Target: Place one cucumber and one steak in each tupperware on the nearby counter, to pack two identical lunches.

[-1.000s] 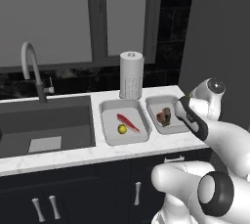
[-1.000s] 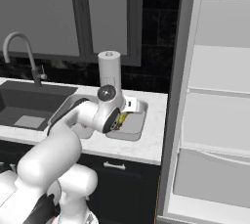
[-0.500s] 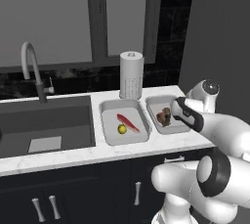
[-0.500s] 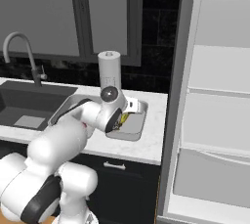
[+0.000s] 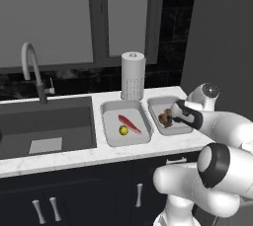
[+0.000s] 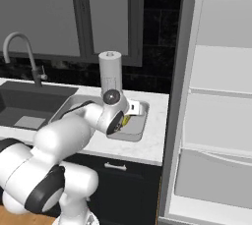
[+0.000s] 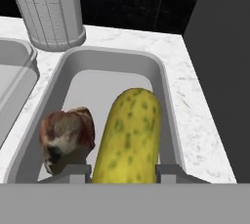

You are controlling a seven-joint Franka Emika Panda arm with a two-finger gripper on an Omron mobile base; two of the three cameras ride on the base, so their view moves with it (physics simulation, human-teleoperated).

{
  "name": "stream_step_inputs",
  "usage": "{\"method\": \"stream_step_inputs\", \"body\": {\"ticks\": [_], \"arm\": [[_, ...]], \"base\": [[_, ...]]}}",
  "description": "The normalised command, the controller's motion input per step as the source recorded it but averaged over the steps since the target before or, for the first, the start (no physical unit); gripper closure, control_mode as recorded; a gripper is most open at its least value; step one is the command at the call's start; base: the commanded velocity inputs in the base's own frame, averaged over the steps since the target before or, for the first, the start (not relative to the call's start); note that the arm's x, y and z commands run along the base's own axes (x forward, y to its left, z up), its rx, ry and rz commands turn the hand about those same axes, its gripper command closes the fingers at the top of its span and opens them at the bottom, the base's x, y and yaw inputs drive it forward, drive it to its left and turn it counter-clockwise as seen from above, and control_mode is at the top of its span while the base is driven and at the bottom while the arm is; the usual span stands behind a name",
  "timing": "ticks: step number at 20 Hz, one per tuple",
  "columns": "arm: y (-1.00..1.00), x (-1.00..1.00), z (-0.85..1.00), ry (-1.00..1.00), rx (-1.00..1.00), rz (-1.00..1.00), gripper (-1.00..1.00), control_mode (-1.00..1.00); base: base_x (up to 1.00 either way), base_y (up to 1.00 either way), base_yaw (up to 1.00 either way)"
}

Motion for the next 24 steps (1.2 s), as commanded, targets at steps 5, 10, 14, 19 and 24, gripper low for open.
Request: {"method": "stream_step_inputs", "body": {"ticks": [5, 10, 14, 19, 24], "arm": [[0.00, 0.05, -0.14, 0.00, 0.00, 0.00, 1.00, -1.00], [0.00, 0.06, -0.10, 0.00, 0.00, 0.00, 1.00, -1.00], [0.00, 0.01, -0.08, -0.01, 0.00, 0.00, 1.00, -1.00], [0.00, 0.08, 0.00, 0.00, 0.00, 0.00, -1.00, -1.00], [0.00, 0.08, -0.01, 0.00, 0.00, 0.00, -1.00, -1.00]], "base": [[0.00, 0.00, 0.00], [0.00, 0.00, 0.00], [0.00, 0.00, 0.00], [0.00, 0.00, 0.00], [0.00, 0.00, 0.00]]}}
